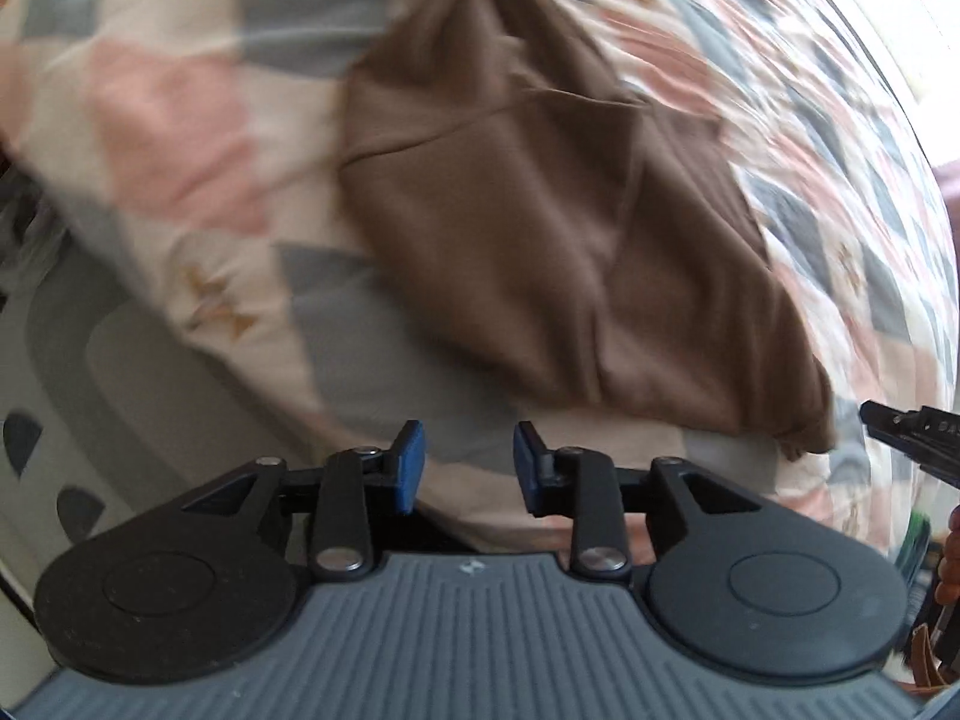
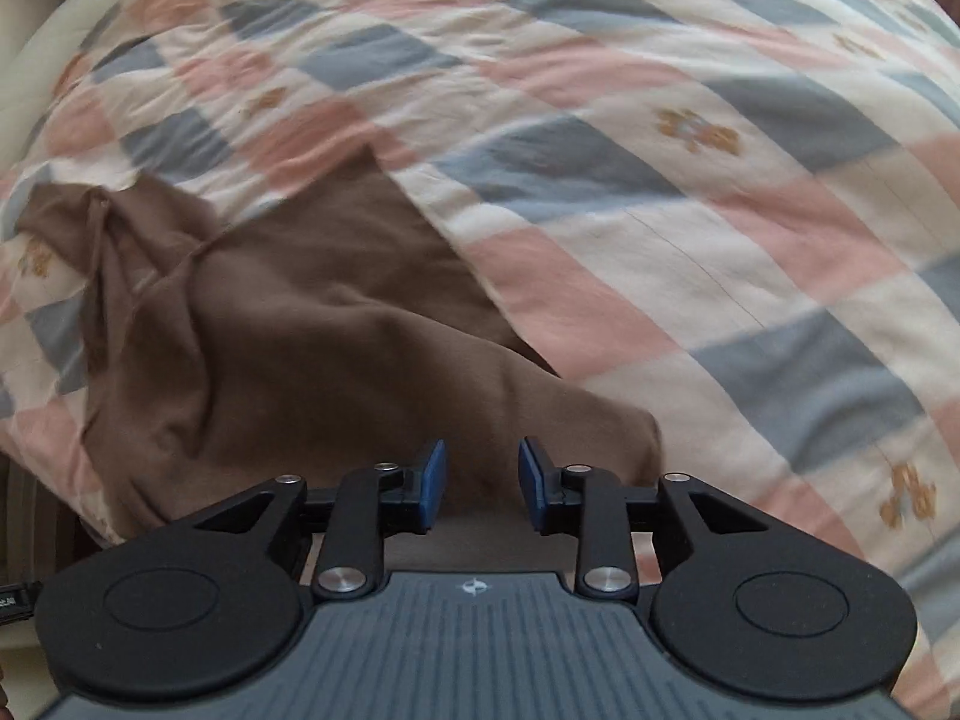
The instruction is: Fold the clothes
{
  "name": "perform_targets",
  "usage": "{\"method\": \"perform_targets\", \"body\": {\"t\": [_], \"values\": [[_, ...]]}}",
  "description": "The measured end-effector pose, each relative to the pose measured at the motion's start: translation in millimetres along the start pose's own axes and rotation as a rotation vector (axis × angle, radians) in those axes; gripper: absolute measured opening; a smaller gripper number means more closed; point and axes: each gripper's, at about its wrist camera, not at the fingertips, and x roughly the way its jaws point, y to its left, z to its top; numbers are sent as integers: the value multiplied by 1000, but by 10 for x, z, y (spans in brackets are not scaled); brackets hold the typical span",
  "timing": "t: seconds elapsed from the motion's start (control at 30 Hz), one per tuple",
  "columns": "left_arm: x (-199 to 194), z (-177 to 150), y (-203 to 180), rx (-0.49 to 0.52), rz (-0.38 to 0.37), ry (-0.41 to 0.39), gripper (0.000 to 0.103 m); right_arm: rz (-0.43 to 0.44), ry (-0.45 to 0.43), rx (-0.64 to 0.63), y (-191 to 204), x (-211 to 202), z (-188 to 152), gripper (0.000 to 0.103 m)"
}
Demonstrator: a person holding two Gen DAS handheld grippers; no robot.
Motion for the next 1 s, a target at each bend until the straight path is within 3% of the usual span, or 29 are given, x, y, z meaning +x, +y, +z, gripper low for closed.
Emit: {"method": "perform_targets", "body": {"t": [0.13,0.3,0.47,0.63,0.9,0.93,0.97,1.0], "values": [[-3,-41,265,-112,-22,-16,31,94,-9,-135,405,32,255,44],[85,42,519,-225,-65,-43,35,202,48,-305,1091,258,586,49],[226,249,792,-388,-159,-70,43,300,106,-414,1767,632,852,56],[498,452,821,-406,-226,-49,54,367,139,-538,2492,1101,1045,73],[930,491,865,-466,-267,24,51,394,202,-628,3226,1926,1261,73],[943,484,871,-473,-274,19,42,404,208,-626,3254,1984,1267,67],[950,482,874,-475,-284,14,33,429,212,-625,3265,2014,1262,52],[951,483,870,-473,-298,11,13,461,214,-628,3263,2023,1253,5]]}}
